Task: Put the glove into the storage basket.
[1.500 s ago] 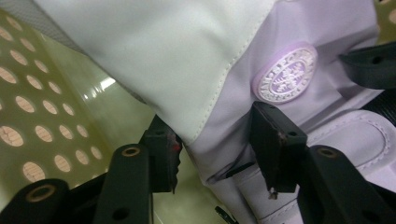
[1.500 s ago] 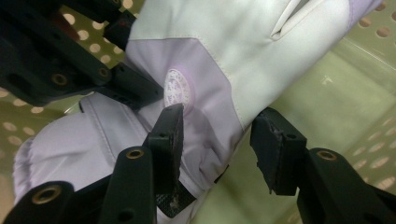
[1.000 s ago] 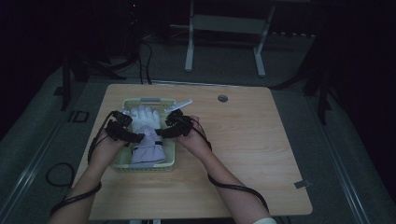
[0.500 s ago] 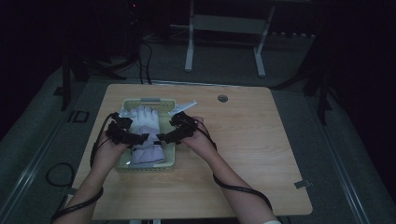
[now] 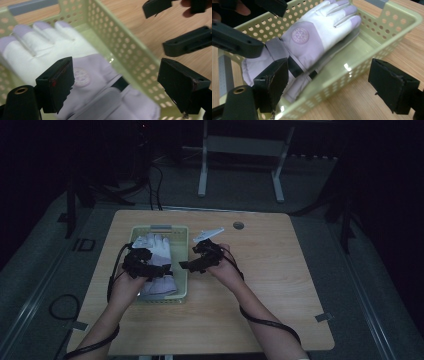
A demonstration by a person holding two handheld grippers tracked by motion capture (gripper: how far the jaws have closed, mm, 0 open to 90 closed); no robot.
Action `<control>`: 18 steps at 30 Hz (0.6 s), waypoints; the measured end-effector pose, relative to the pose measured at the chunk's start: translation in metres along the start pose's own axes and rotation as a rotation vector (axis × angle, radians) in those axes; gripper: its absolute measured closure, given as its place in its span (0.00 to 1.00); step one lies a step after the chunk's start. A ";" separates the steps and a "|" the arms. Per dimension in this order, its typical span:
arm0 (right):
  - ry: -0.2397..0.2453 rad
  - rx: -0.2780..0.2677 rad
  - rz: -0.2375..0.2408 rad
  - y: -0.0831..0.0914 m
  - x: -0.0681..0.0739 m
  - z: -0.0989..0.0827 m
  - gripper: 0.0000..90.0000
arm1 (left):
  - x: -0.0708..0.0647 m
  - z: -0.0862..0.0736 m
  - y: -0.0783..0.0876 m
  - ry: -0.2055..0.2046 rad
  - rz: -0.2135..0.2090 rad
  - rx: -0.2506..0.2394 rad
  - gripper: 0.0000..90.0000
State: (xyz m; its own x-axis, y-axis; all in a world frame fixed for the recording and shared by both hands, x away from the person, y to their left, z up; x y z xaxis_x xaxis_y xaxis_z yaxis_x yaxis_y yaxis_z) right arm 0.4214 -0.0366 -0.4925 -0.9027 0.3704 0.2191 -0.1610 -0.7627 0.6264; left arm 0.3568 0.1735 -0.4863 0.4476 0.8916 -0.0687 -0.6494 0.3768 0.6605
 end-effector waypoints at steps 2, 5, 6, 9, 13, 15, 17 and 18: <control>0.003 -0.005 -0.001 0.007 -0.003 -0.003 0.18 | -0.005 0.001 0.001 0.006 -0.013 -0.013 0.16; 0.015 -0.005 -0.004 0.014 -0.004 -0.005 0.18 | -0.018 0.002 0.002 0.016 -0.046 -0.030 0.14; 0.015 -0.005 -0.004 0.014 -0.004 -0.005 0.18 | -0.022 0.002 0.001 0.019 -0.053 -0.030 0.14; 0.033 -0.001 -0.012 0.020 -0.007 -0.008 0.18 | -0.035 0.003 -0.002 0.000 -0.052 -0.041 0.02; 0.027 -0.004 -0.019 0.028 -0.011 -0.012 0.18 | -0.049 0.006 -0.002 -0.002 -0.069 -0.099 0.02; 0.015 -0.012 -0.025 0.039 -0.018 -0.020 0.18 | -0.057 0.008 -0.003 -0.004 -0.094 -0.113 0.02; 0.010 -0.014 -0.024 0.042 -0.019 -0.022 0.18 | -0.065 0.011 -0.005 -0.020 -0.099 -0.119 0.02; 0.006 -0.015 -0.026 0.044 -0.021 -0.023 0.18 | -0.069 0.012 -0.006 -0.030 -0.108 -0.116 0.02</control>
State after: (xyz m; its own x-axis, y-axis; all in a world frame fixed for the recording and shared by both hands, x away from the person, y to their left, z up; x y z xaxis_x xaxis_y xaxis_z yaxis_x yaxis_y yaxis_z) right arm 0.4239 -0.0904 -0.4871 -0.9005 0.3870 0.1983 -0.1903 -0.7607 0.6206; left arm 0.3370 0.1070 -0.4765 0.5355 0.8372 -0.1112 -0.6625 0.4980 0.5595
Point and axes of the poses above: each handheld gripper's, and its own axes: y roughly backward along the jaws, z roughly out of its top, x roughly to its left, the point moved 2 cm from there along -y, roughly forward along the jaws, and after that the axes turned 8 degrees about z, right-handed, at the moved point
